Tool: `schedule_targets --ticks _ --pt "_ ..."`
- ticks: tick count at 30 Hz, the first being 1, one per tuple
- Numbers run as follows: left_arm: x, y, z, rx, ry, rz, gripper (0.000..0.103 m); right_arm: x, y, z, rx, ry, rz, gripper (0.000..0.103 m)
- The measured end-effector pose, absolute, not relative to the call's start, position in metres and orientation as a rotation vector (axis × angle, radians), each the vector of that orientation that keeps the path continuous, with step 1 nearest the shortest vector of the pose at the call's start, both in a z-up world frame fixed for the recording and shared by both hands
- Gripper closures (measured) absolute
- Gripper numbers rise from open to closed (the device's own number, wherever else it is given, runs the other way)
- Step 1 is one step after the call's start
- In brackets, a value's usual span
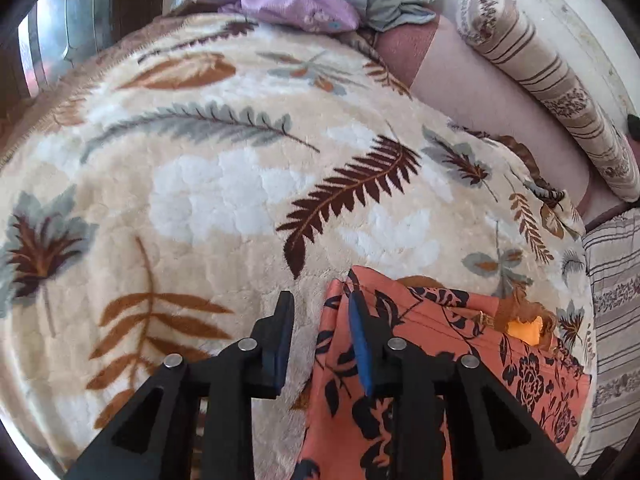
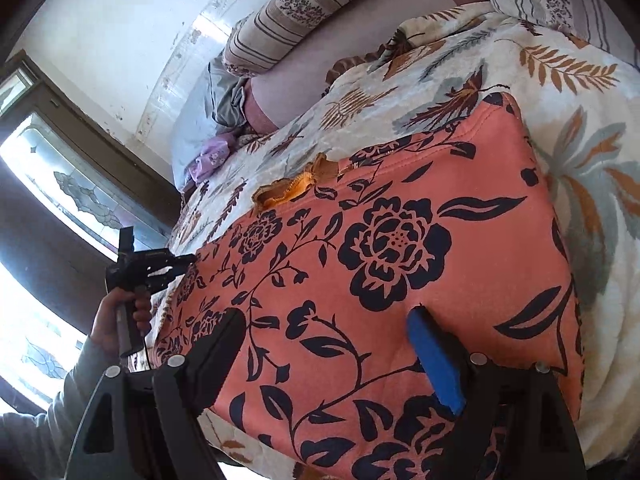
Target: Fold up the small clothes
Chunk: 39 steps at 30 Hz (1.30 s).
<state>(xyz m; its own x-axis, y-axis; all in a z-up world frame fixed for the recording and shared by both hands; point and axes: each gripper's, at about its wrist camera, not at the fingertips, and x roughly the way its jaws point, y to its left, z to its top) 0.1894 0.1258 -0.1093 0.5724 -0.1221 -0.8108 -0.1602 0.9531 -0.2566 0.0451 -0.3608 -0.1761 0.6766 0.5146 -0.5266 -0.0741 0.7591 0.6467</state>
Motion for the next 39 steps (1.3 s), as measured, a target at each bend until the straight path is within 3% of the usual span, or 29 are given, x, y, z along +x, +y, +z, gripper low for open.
schedule_targets --ticks 1,3,4,9,15,22,30,39 --pt "0.174 0.124 -0.099 -0.317 0.92 0.021 0.059 0.043 -0.36 -0.176 0.624 0.75 0.355 0.017" --pt "0.144 0.12 -0.081 -0.322 0.842 0.016 0.021 0.039 -0.356 -0.176 0.594 0.724 0.354 0.017" --pt "0.125 0.115 -0.073 -0.322 0.8 0.016 0.018 0.037 -0.355 -0.176 0.583 0.709 0.351 0.017" --pt "0.047 0.074 -0.069 -0.221 0.702 -0.056 0.018 0.029 -0.354 -0.176 0.578 0.688 0.342 0.017" --pt "-0.009 0.047 -0.091 -0.161 0.761 -0.089 0.018 0.023 -0.362 -0.18 0.619 0.661 0.369 0.017" --pt "-0.028 0.033 -0.072 -0.092 0.69 -0.094 0.018 0.025 -0.364 -0.181 0.652 0.661 0.372 0.016" --pt "-0.039 0.014 -0.113 -0.044 0.716 -0.125 0.018 0.021 -0.362 -0.181 0.613 0.669 0.382 0.016" --pt "-0.057 0.001 -0.118 0.027 0.654 -0.207 0.018 0.024 -0.355 -0.179 0.593 0.69 0.334 0.014"
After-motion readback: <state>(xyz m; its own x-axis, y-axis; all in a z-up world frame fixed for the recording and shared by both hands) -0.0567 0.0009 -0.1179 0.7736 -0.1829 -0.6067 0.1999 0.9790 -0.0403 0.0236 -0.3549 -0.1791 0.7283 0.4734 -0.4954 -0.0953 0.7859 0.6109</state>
